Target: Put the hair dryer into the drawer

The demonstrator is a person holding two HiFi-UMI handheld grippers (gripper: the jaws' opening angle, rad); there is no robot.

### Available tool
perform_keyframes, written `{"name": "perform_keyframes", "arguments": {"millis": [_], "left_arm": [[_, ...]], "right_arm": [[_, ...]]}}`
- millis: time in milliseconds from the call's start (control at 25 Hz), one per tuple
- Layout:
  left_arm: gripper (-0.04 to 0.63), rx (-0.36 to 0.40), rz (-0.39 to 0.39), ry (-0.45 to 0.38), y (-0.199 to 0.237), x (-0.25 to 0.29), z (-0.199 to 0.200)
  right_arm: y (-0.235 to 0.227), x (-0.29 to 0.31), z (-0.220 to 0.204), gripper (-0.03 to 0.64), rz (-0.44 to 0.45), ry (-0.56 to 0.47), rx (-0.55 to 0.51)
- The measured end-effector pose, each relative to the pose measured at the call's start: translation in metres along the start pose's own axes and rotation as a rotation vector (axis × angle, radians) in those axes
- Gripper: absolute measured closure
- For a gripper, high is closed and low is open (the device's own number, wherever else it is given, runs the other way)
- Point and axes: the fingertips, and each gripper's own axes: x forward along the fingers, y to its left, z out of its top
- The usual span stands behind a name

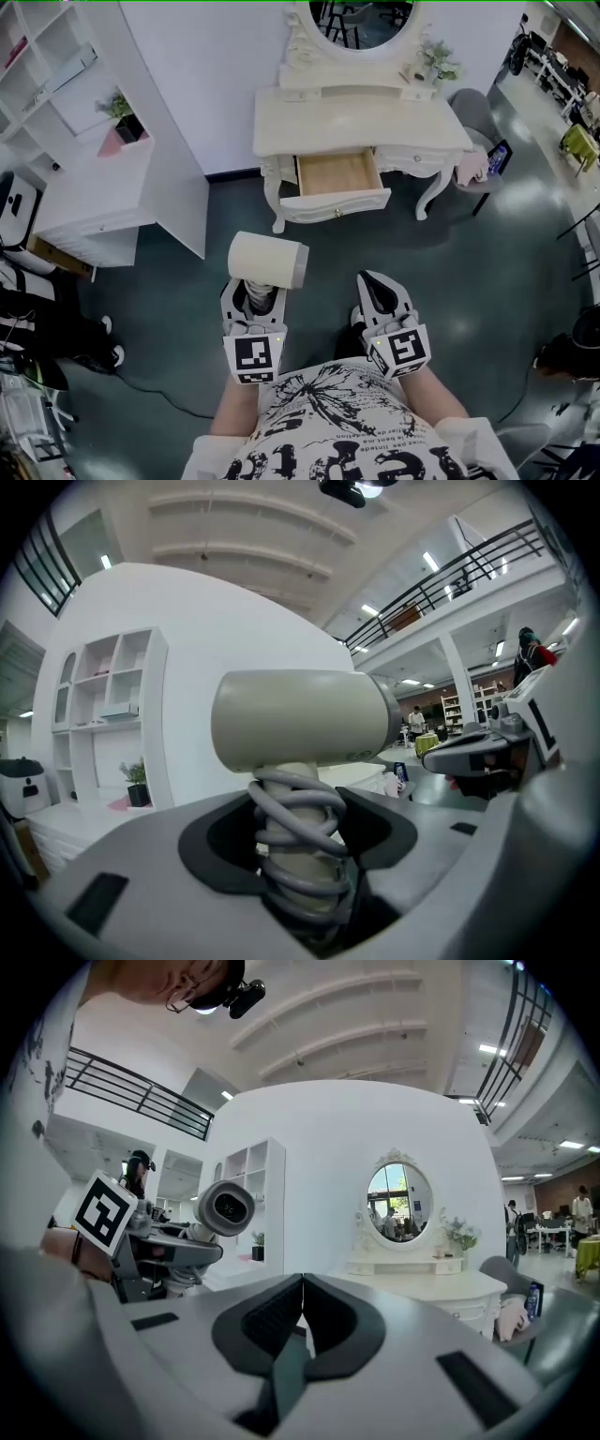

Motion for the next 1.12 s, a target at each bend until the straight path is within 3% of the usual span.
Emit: {"name": "perform_keyframes", "arguments": {"millis": [520, 800, 1120], "left_arm": [[0.347, -0.074, 0.075, 0.003, -0.067, 0.176, 0.053], [0.347, -0.076, 0.067, 0.024, -0.090, 0.241, 0.056], [0.347, -0.065, 0.016, 0.111, -0.077, 0.312, 0.036]], "right_arm": [[-0.201, 0.074, 0.023, 0.600, 0.081, -0.003, 0.004], [-0.256, 0.109, 0.021, 0.600, 0.115, 0.005, 0.010], [-0.291, 0.170, 0.019, 0.600, 0.108, 0.025, 0.028]]}}
